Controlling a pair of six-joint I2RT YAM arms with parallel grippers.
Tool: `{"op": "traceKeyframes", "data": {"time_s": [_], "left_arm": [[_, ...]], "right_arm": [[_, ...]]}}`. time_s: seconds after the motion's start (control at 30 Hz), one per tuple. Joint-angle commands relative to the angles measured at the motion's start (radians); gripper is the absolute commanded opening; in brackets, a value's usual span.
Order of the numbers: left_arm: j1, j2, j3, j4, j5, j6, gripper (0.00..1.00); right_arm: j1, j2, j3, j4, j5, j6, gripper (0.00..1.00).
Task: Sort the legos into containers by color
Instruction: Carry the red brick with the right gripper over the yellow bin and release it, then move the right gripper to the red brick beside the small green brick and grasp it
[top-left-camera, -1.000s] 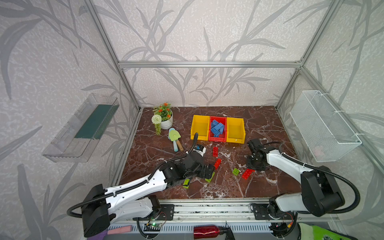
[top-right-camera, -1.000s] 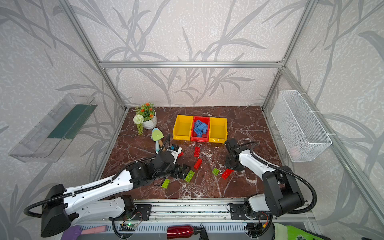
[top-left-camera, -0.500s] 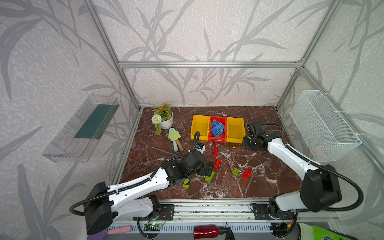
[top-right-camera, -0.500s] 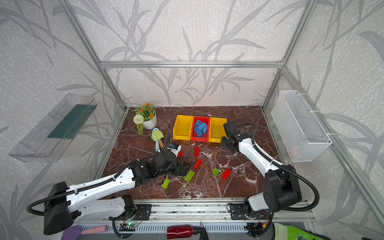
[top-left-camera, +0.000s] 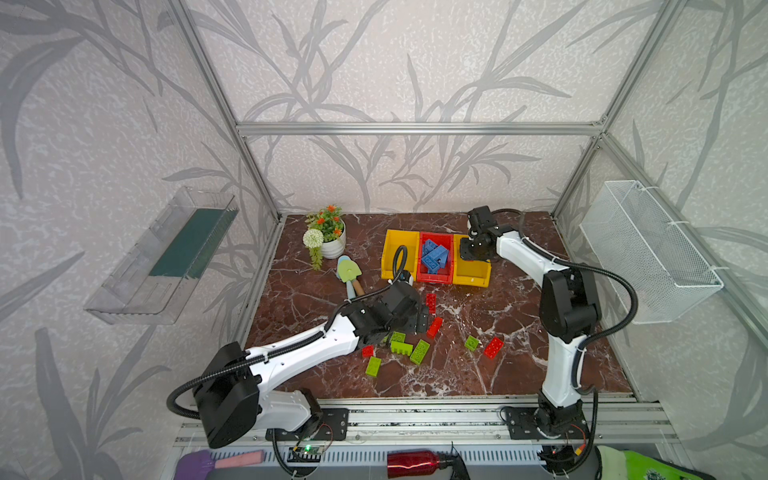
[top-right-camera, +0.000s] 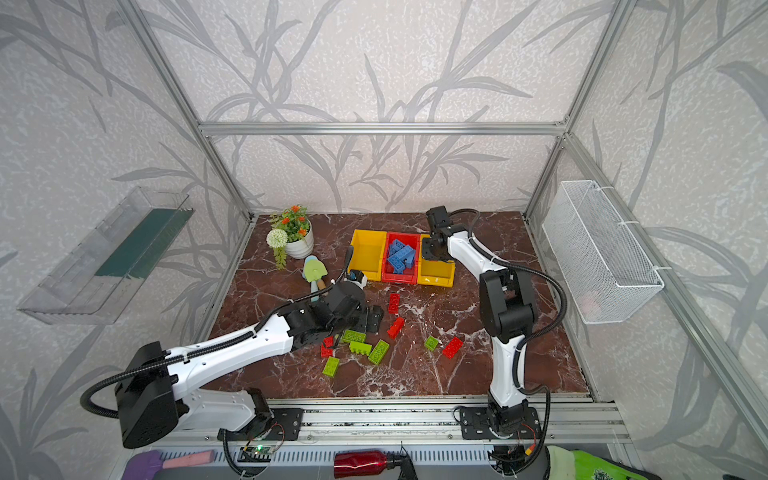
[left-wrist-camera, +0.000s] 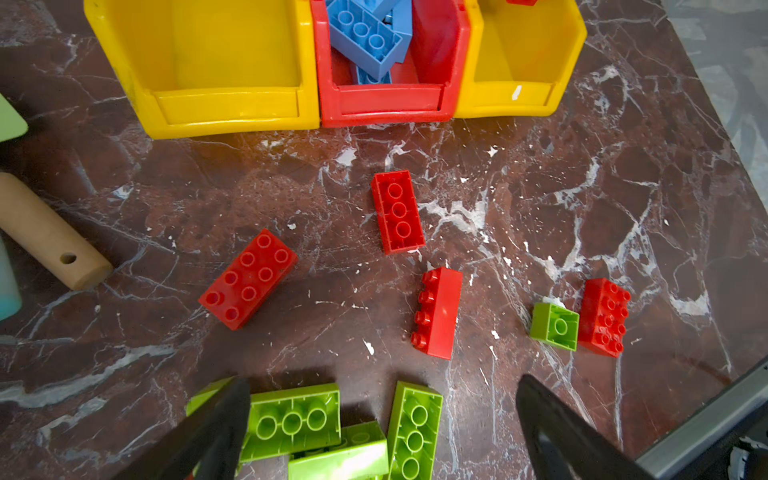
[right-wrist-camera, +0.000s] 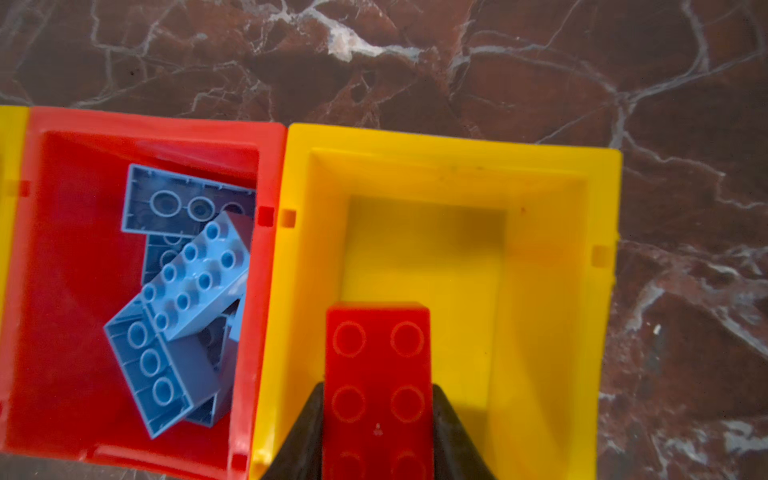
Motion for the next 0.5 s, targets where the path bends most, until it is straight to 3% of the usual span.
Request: {"op": "traceKeyframes", "data": {"time_s": [0.0,0.1,0.17,0.47], "left_arm": [[0.021,0.01,0.04,-0.022,0.021,0.012,0.99],[0.035,0.005,0.041,-0.032,0.033,0.014,0.99],[0.041,-0.007,0.033,-0.033,0.038,0.012,0.99],[0.038,-0.14,-0.061,-0.01,0.072,-0.016,0.99]], "right_arm": [[-0.014,0.061,0.095,-0.082,-0.022,-0.016,0.43],[-0.014,0.053,0.102,-0.09,-0.017,-0.023,0.6],[-0.014,0.007,0.058,-0.061,-0.013,-0.022,0.66],[-0.001,-0.289,-0.237,-0.075,0.001,0.066,0.67]]}}
